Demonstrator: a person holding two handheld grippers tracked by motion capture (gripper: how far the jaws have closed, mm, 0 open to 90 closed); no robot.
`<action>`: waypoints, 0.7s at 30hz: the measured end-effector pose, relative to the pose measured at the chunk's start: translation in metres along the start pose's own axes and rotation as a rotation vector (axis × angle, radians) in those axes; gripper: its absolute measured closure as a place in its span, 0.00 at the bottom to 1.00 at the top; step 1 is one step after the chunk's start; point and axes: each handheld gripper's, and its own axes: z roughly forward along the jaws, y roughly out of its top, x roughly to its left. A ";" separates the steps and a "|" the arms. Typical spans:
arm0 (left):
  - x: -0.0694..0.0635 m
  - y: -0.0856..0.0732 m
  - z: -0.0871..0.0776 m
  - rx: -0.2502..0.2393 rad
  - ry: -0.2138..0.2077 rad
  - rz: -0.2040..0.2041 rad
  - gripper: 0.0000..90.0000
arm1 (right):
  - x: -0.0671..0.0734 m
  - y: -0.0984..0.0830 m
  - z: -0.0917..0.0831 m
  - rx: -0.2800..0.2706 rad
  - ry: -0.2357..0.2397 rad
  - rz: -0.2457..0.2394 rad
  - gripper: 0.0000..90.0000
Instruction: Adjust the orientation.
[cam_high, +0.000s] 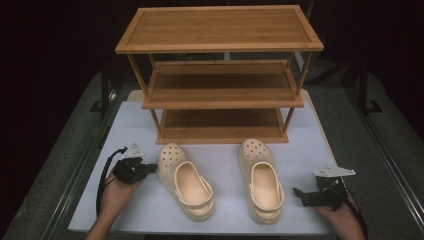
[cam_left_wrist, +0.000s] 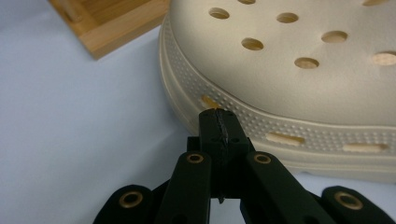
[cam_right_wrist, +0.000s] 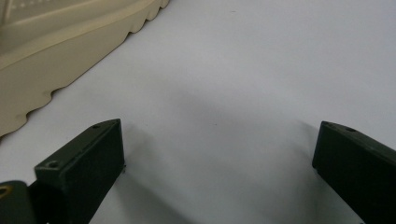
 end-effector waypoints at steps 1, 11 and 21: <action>0.000 0.003 0.002 -0.001 -0.003 0.004 1.00 | 0.000 0.000 0.000 0.000 0.000 0.000 0.02; -0.007 0.027 0.026 0.007 -0.024 0.029 1.00 | 0.000 0.000 0.000 -0.002 0.000 0.000 0.02; -0.019 0.049 0.047 0.010 -0.041 0.067 1.00 | 0.000 0.000 0.000 -0.002 0.001 0.000 0.02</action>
